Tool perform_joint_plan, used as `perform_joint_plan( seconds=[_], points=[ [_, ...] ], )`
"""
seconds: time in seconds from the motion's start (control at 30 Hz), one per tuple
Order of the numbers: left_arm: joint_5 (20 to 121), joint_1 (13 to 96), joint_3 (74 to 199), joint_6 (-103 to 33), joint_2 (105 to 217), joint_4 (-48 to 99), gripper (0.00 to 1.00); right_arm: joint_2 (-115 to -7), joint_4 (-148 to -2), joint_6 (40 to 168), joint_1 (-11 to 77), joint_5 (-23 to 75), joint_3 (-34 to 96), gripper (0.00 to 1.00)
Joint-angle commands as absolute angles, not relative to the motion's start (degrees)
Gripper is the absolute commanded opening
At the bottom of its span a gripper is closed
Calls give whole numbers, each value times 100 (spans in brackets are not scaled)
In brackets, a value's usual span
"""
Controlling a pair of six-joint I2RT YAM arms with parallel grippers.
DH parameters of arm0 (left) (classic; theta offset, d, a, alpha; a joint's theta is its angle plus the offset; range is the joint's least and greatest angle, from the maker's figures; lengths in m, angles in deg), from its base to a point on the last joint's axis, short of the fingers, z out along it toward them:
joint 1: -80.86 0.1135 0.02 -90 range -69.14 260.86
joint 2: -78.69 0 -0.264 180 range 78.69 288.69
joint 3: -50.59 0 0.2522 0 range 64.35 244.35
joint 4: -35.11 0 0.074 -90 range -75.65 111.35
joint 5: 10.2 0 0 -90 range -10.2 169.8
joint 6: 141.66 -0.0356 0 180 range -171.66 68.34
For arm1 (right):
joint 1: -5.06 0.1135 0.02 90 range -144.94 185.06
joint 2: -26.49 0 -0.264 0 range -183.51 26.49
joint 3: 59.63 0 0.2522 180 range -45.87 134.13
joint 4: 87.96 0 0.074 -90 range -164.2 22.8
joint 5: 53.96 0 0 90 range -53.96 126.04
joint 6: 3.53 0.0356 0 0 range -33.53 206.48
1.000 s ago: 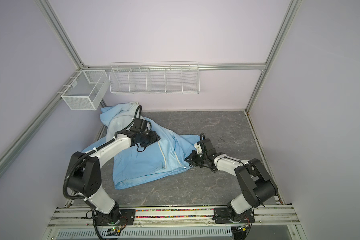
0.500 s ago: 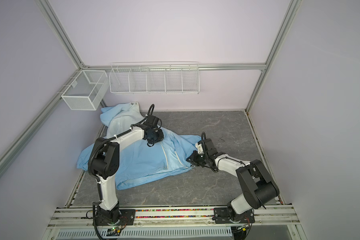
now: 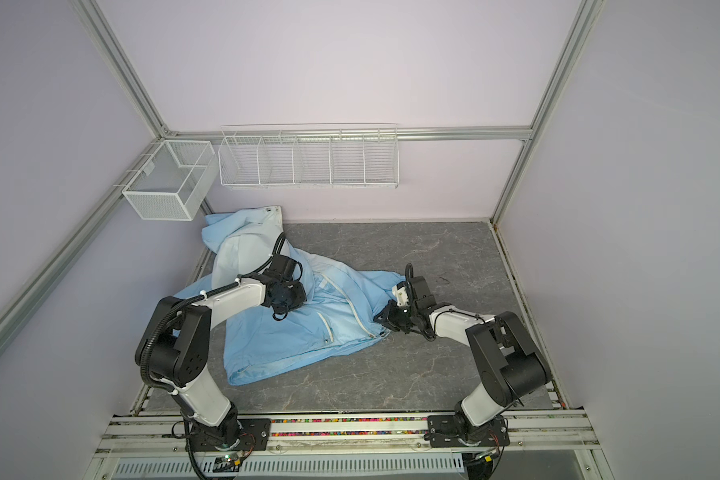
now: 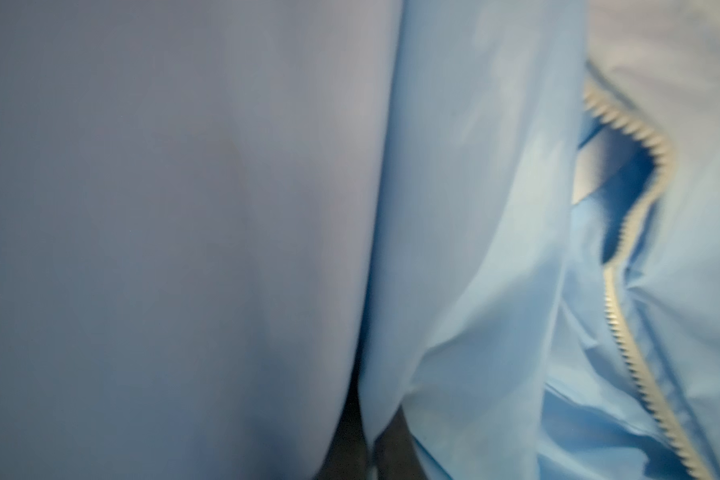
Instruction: Zip up the jacket
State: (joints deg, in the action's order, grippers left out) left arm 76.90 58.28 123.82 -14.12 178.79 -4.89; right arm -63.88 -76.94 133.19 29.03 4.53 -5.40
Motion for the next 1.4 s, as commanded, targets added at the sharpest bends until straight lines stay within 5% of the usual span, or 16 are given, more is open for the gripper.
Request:
perform_joint_plan(
  seconds=[0.0,0.1,0.27,0.47,0.73,0.97,1.13,1.37],
  points=[
    [7647,5853,12235,-1343,17944,-480,0,-5930,-7138,12889,2877,515,-199,15],
    [7582,5936,12249,-1344,17814,-525,12,-5551,-6517,12534,2879,788,78,25],
    [7653,6054,12480,-1430,17205,-1036,37,-5067,-5718,12106,2878,1199,369,56],
    [7740,6066,13037,-1535,16328,-1873,54,-4990,-5608,12045,2967,1222,577,64],
    [7124,5906,13619,-1299,16231,-1652,59,-5538,-5998,12170,3133,1011,485,65],
    [6941,5400,14384,-1108,17336,-1220,59,-5639,-6239,12210,3224,1088,0,79],
    [6759,5317,14895,-992,18218,-902,55,-5847,-6404,12177,3231,1032,-113,75],
    [6632,5464,14868,-745,18858,-326,54,-6211,-7253,12562,3223,265,-87,36]
  ],
)
